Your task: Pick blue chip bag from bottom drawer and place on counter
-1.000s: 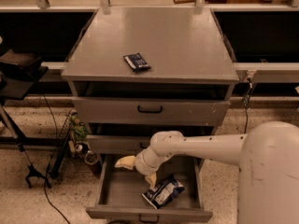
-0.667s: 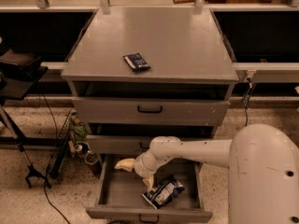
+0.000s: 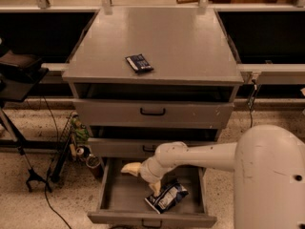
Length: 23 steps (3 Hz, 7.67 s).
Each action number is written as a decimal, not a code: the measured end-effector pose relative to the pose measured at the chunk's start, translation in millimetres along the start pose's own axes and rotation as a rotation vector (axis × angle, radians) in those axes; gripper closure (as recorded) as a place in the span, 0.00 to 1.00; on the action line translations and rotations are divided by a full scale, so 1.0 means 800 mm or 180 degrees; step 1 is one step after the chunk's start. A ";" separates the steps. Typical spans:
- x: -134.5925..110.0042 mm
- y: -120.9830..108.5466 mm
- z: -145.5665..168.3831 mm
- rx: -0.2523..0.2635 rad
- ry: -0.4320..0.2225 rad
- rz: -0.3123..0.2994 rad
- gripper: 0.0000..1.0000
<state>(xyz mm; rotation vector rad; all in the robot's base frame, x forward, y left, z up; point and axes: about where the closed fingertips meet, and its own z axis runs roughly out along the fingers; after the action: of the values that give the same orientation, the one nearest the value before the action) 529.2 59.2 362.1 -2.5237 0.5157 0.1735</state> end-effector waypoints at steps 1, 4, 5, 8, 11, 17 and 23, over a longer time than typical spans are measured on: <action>0.010 0.037 -0.009 -0.0014 0.0219 0.0211 0.00; 0.084 0.173 -0.019 0.0159 0.0689 0.0643 0.00; 0.112 0.210 -0.021 0.0136 0.0814 0.0808 0.00; 0.181 0.247 0.052 -0.0069 0.0701 0.1019 0.00; 0.189 0.246 0.115 -0.0131 0.0410 0.1028 0.19; 0.156 0.254 0.006 0.0400 0.0807 0.1033 1.00; -0.057 0.208 -0.363 0.0238 0.2169 0.0924 1.00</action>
Offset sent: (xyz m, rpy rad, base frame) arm -0.0130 -0.1072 -0.0513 -0.0145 -0.0700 -0.2541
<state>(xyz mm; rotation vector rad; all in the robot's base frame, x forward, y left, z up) 425.6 -212.5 534.1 -2.3783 1.1247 -0.6102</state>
